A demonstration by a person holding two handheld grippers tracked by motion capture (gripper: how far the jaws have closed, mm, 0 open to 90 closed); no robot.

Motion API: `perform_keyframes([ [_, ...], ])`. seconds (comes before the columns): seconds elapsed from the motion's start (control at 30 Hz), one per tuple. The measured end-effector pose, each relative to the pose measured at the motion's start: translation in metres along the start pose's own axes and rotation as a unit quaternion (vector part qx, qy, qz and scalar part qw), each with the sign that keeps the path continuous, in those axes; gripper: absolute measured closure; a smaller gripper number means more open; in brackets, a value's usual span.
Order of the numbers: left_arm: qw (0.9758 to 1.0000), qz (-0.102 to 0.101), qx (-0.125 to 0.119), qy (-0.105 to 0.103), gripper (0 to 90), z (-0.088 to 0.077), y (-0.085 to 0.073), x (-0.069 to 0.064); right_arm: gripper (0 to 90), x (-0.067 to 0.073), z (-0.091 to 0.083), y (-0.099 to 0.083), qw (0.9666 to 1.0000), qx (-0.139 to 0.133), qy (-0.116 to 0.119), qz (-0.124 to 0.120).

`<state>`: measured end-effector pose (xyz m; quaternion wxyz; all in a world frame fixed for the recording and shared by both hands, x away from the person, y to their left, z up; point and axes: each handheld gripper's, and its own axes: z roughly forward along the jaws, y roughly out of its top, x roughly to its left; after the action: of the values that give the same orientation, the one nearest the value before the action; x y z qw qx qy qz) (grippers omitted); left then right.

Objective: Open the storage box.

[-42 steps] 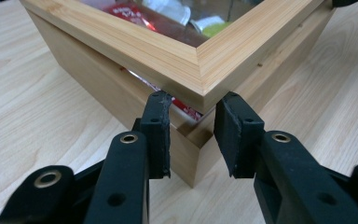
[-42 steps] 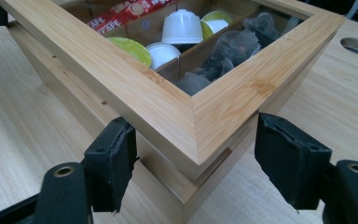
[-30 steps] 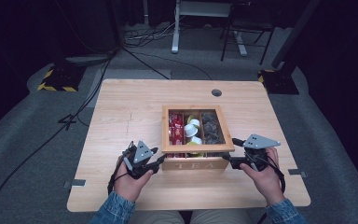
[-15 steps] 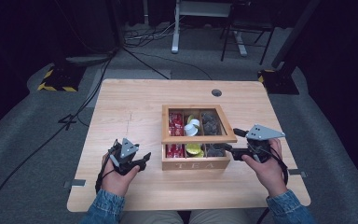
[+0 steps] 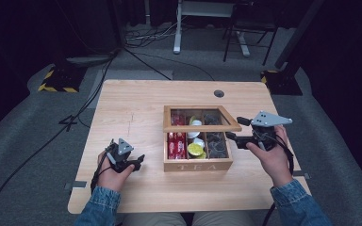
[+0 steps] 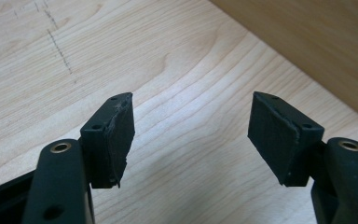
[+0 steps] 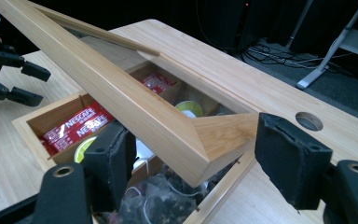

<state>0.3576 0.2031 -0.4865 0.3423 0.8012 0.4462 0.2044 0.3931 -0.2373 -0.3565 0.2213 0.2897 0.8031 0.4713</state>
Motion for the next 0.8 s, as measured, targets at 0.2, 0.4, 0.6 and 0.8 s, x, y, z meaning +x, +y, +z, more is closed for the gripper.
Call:
perform_keyframes([
  [0.2,1.0,-0.002,0.004,0.002,32.2,0.003,-0.003,0.005,32.7,-0.005,0.005,0.011,1.0,-0.002,-0.006,-0.007],
  [0.4,1.0,-0.002,0.005,0.0,32.8,0.005,-0.004,0.007,35.3,-0.012,0.006,0.024,0.9998,-0.014,-0.012,-0.011],
  [0.6,0.9999,-0.01,0.006,0.001,32.9,0.006,-0.006,0.011,38.7,-0.019,0.008,0.037,0.9996,-0.022,-0.014,-0.014],
  [0.8,0.9999,-0.013,0.007,0.006,32.9,0.004,-0.008,0.015,41.0,-0.026,0.012,0.048,0.9992,-0.031,-0.021,-0.015],
])
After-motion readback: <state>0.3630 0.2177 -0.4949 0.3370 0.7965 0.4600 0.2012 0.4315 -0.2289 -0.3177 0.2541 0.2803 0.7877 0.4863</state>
